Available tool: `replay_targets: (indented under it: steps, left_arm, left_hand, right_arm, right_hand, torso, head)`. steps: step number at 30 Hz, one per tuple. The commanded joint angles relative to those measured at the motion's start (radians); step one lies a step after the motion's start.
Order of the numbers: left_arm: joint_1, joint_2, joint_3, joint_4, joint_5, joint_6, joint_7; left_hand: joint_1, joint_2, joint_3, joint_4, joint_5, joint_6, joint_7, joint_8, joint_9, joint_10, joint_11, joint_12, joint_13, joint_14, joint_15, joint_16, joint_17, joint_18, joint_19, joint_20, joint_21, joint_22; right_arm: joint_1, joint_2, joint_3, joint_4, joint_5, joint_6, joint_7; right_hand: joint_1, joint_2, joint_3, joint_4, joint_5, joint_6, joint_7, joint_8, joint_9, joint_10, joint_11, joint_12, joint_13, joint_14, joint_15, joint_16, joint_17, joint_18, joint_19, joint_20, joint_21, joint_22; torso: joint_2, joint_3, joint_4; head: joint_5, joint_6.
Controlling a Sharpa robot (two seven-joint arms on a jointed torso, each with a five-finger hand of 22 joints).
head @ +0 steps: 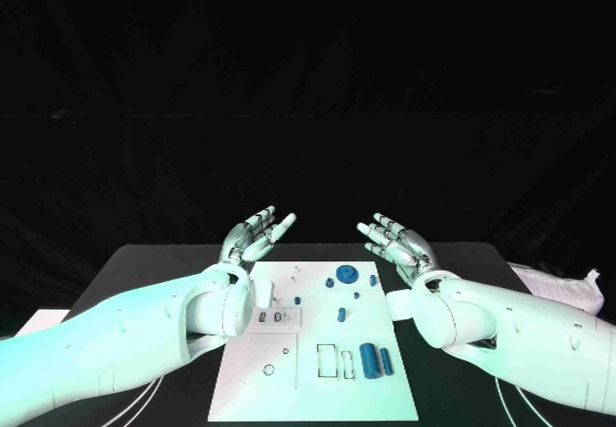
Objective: Assemble the parts on the task board
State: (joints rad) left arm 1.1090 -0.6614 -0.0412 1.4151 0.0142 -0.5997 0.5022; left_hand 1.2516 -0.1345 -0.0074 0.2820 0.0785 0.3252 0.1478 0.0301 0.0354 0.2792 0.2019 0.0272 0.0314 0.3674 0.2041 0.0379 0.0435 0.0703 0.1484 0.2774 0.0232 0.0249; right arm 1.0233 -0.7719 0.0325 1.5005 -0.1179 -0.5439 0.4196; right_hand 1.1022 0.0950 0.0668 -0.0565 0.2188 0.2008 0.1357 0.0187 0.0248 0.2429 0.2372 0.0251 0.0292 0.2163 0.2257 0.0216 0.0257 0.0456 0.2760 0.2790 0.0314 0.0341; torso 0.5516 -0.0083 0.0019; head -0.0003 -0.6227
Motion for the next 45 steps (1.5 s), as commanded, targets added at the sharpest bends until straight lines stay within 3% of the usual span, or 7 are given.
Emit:
replay_targets:
  steps: [1, 9, 10, 13, 22, 38, 45]
  left_arm:
    - [0.004, 0.005, 0.000, -0.007, 0.002, 0.095, 0.012]
    - [0.004, 0.005, 0.000, -0.007, 0.002, 0.095, 0.012]
    - [0.003, 0.000, -0.001, -0.021, 0.001, 0.121, 0.003]
    - [0.004, -0.016, -0.001, -0.011, -0.001, 0.130, 0.005]
    - [0.006, -0.074, -0.001, 0.044, -0.006, 0.150, 0.011]
    - [0.026, -0.196, 0.000, 0.232, 0.042, 0.174, 0.009]
    - [0.033, -0.212, 0.005, 0.281, 0.047, 0.177, 0.001]
  left_hand:
    - [0.052, -0.003, 0.003, 0.015, 0.008, 0.022, 0.091, 0.007, 0.003, 0.018, 0.009, 0.006, 0.003, 0.021, 0.009, 0.006, 0.003, 0.021, 0.004, 0.015, 0.005, 0.002]
    - [0.084, 0.024, 0.032, 0.012, 0.003, 0.053, 0.111, 0.011, 0.005, 0.072, 0.030, 0.011, 0.007, 0.098, 0.024, 0.018, 0.011, 0.055, 0.057, 0.017, 0.023, 0.012]
    - [0.095, 0.033, 0.039, 0.010, 0.001, 0.077, 0.112, 0.015, 0.007, 0.108, 0.036, 0.016, 0.010, 0.144, 0.025, 0.027, 0.016, 0.058, 0.091, 0.017, 0.035, 0.018]
    - [0.115, 0.055, 0.047, 0.004, -0.002, 0.147, 0.109, 0.026, 0.013, 0.230, 0.055, 0.035, 0.019, 0.314, 0.029, 0.065, 0.035, 0.060, 0.242, 0.015, 0.087, 0.045]
    - [0.146, 0.113, 0.028, -0.041, -0.005, 0.538, 0.093, 0.088, 0.039, 0.652, -0.008, 0.102, 0.037, 0.662, -0.059, 0.163, 0.071, 0.114, 0.722, -0.020, 0.273, 0.115]
    - [0.154, 0.136, 0.015, -0.067, -0.005, 0.583, 0.079, 0.081, 0.032, 0.702, -0.023, 0.088, 0.033, 0.715, -0.074, 0.146, 0.089, 0.114, 0.772, -0.037, 0.269, 0.103]
    - [0.155, 0.138, 0.015, -0.069, -0.005, 0.586, 0.078, 0.080, 0.032, 0.705, -0.024, 0.086, 0.033, 0.717, -0.075, 0.143, 0.091, 0.114, 0.774, -0.037, 0.268, 0.101]
  right_arm:
    - [-0.005, 0.003, 0.005, -0.013, -0.131, 0.211, -0.076]
    - [-0.011, 0.005, 0.012, -0.028, -0.178, 0.291, -0.106]
    - [-0.009, -0.017, 0.013, -0.068, -0.379, 0.142, -0.106]
    - [-0.008, -0.021, 0.014, -0.072, -0.439, 0.122, -0.109]
    - [-0.003, -0.022, 0.022, -0.083, -0.714, 0.109, -0.111]
    - [0.053, 0.002, 0.048, -0.093, -1.316, 0.216, -0.370]
    - [0.084, 0.024, 0.049, -0.099, -1.489, 0.275, -0.492]
  right_hand:
    - [0.082, 0.009, 0.012, -0.033, 0.006, 0.070, 0.150, 0.014, 0.008, 0.095, 0.015, 0.014, 0.008, 0.098, 0.015, 0.015, 0.009, 0.034, 0.077, 0.013, 0.018, 0.011]
    - [0.208, 0.011, 0.062, -0.138, -0.034, 0.541, 0.118, 0.088, 0.045, 0.654, -0.031, 0.104, 0.033, 0.699, -0.051, 0.120, 0.037, 0.134, 0.521, 0.009, 0.150, 0.058]
    - [0.213, 0.006, 0.071, -0.152, -0.035, 0.599, 0.108, 0.090, 0.045, 0.687, -0.039, 0.102, 0.033, 0.734, -0.058, 0.121, 0.038, 0.140, 0.543, 0.000, 0.155, 0.055]
    - [0.211, 0.001, 0.092, -0.172, -0.032, 0.683, 0.095, 0.089, 0.044, 0.740, -0.054, 0.092, 0.032, 0.791, -0.075, 0.118, 0.038, 0.141, 0.587, -0.015, 0.166, 0.051]
    - [0.176, -0.018, 0.171, -0.212, -0.024, 0.767, 0.073, 0.064, 0.042, 0.854, -0.085, 0.054, 0.033, 0.931, -0.118, 0.108, 0.043, 0.141, 0.697, -0.061, 0.195, 0.044]
    - [0.143, -0.093, 0.158, -0.206, -0.025, 0.842, 0.028, 0.048, 0.043, 0.967, -0.151, 0.037, 0.035, 1.297, -0.224, 0.307, 0.174, 0.137, 1.006, -0.198, 0.416, 0.138]
    - [0.139, -0.104, 0.172, -0.189, -0.037, 0.833, 0.020, 0.046, 0.042, 0.933, -0.150, 0.037, 0.034, 1.290, -0.229, 0.499, 0.293, 0.133, 1.027, -0.205, 0.498, 0.185]
  torso:
    - [0.000, 0.0000, 0.0000]
    - [0.000, 0.0000, 0.0000]
    - [-0.001, -0.0002, 0.0065]
    - [0.005, -0.0007, 0.0073]
    - [0.021, -0.0028, 0.0064]
    - [0.096, -0.0272, 0.0401]
    - [0.126, -0.0370, 0.0564]
  head:
    - [0.000, 0.000]
    - [0.000, 0.000]
    - [-0.006, -0.001]
    - [-0.008, 0.000]
    - [-0.016, -0.001]
    - [-0.047, 0.001]
    - [-0.068, 0.004]
